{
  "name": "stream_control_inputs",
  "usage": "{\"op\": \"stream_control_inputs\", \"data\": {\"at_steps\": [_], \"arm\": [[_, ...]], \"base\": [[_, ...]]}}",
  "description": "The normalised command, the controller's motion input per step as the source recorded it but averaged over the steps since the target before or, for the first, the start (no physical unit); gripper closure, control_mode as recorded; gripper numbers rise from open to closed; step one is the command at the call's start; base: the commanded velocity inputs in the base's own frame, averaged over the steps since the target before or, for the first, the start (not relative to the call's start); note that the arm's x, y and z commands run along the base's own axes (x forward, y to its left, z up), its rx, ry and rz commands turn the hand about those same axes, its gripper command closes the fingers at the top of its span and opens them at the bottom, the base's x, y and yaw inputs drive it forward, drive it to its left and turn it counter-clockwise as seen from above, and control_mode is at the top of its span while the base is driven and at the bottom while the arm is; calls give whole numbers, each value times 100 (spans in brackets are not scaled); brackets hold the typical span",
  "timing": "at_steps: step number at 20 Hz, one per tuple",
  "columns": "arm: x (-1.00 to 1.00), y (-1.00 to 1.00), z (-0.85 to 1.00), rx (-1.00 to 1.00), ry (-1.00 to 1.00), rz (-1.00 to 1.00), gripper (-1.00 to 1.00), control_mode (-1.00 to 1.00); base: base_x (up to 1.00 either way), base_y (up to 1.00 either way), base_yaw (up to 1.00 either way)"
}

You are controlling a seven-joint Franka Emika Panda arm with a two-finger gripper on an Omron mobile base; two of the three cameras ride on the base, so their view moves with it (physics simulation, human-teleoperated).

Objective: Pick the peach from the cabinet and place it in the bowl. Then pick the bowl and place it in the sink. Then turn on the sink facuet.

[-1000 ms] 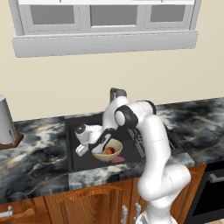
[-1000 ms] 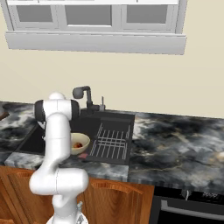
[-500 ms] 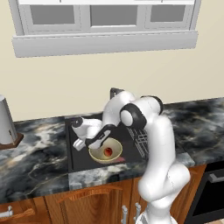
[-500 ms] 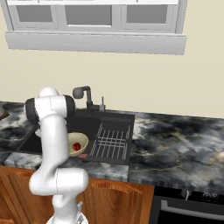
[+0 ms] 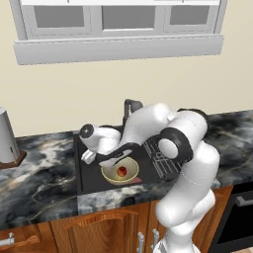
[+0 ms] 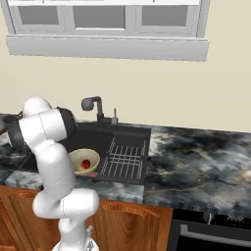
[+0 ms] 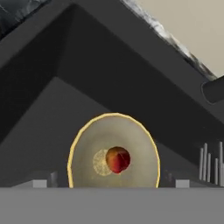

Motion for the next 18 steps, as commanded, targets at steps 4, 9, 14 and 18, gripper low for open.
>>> {"op": "stream_control_inputs", "data": {"at_steps": [4, 9, 14, 18], "arm": [[-57, 3, 100, -2, -5, -3, -100, -100], [-50, 4, 100, 0, 5, -4, -100, -100], [-57, 0, 100, 0, 3, -4, -100, -100], [-69, 0, 100, 0, -3, 0, -100, -100]], "base": [[0, 0, 0], [0, 0, 0], [0, 0, 0], [0, 0, 0]]}}
